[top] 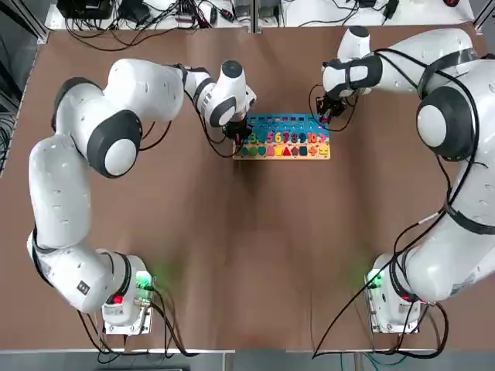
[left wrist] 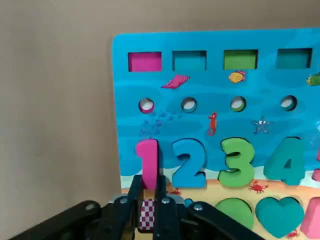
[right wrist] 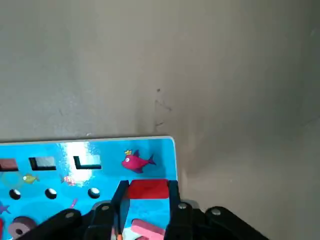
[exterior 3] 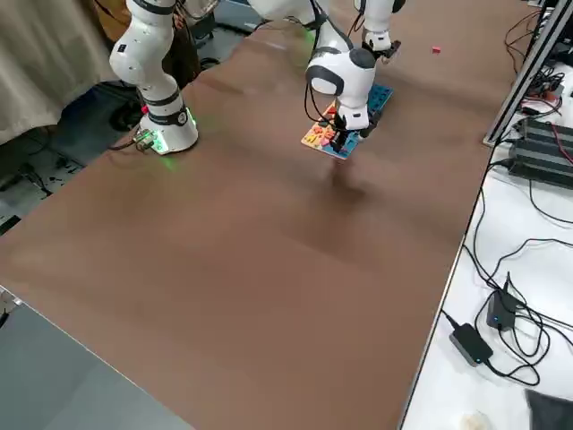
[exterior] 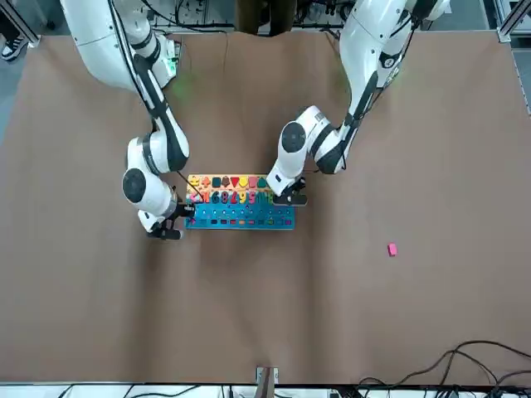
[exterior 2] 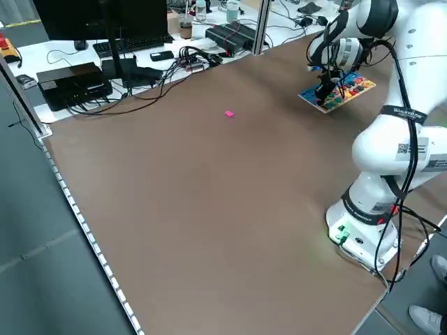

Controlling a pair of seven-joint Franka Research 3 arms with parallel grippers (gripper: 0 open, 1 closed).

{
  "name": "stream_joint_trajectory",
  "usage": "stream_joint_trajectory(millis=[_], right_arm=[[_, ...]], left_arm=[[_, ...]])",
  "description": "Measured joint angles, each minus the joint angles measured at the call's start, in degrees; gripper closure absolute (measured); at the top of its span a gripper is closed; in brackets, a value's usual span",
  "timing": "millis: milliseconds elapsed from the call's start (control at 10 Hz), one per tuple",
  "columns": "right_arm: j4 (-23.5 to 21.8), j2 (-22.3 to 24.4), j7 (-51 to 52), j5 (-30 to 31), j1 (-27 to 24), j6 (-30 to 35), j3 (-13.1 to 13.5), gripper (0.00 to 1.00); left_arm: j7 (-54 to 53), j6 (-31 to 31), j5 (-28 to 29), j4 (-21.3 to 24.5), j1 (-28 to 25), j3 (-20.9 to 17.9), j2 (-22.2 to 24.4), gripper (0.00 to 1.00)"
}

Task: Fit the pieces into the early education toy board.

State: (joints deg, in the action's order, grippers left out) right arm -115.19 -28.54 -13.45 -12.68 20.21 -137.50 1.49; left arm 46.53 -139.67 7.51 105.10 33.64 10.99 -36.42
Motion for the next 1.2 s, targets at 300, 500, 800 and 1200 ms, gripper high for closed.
stream_joint_trajectory(millis=[300, 500, 800, 1200], right_arm=[[-0.4, -0.48, -0.14, -0.02, 0.06, 0.0, -0.17, 0.64], [-0.8, -0.46, -0.16, -0.03, 0.06, -0.03, -0.17, 0.64], [-0.84, -0.45, -0.23, -0.03, 0.06, -0.02, -0.24, 0.64], [-0.84, -0.45, -1.15, -0.04, 0.06, 0.07, -0.66, 0.64]], left_arm=[[0.0, 0.0, 0.0, 0.0, 0.02, 0.03, -0.06, 0.87], [0.0, 0.0, 0.0, 0.0, 0.02, 0.04, -0.07, 0.87], [0.0, -0.02, 0.0, -0.01, 0.02, 0.04, -0.09, 0.87], [0.0, -0.21, 0.0, -0.07, 0.02, 0.04, -0.36, 0.87]])
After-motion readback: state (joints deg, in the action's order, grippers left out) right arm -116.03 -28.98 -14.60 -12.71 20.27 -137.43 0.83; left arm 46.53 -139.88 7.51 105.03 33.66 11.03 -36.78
